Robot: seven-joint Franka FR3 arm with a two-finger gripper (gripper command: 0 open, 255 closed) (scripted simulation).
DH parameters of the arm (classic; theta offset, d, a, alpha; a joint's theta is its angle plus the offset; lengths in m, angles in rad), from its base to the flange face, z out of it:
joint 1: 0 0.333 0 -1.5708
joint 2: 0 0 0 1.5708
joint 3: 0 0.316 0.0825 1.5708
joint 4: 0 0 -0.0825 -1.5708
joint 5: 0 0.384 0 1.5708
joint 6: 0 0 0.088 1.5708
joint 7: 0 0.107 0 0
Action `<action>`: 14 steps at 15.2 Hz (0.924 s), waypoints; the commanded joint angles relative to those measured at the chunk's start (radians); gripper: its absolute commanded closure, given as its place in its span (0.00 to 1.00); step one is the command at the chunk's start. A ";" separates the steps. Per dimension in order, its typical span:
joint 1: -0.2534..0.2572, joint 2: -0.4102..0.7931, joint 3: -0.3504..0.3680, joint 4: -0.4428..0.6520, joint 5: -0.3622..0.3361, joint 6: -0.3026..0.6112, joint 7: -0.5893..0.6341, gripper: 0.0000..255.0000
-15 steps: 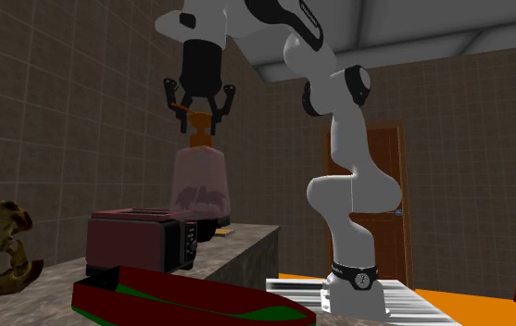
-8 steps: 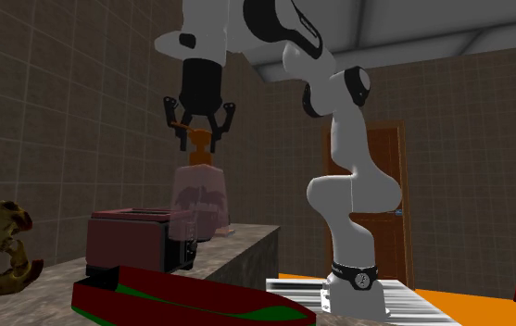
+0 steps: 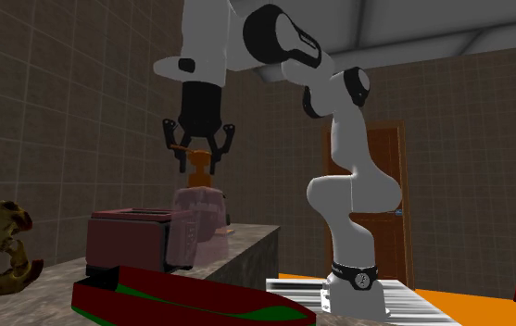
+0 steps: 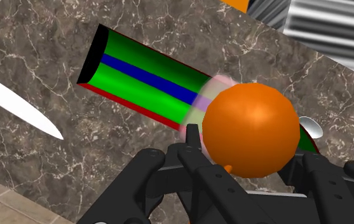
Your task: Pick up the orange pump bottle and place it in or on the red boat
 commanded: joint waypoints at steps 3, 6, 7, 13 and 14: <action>-0.003 0.000 -0.007 -0.050 -0.005 0.050 0.010 1.00; -0.004 0.004 -0.013 -0.087 -0.009 0.090 0.016 1.00; -0.005 0.006 -0.016 -0.098 -0.010 0.103 0.018 1.00; -0.005 0.008 -0.018 -0.109 -0.011 0.116 0.020 1.00; -0.005 0.008 -0.018 -0.109 -0.011 0.116 0.020 1.00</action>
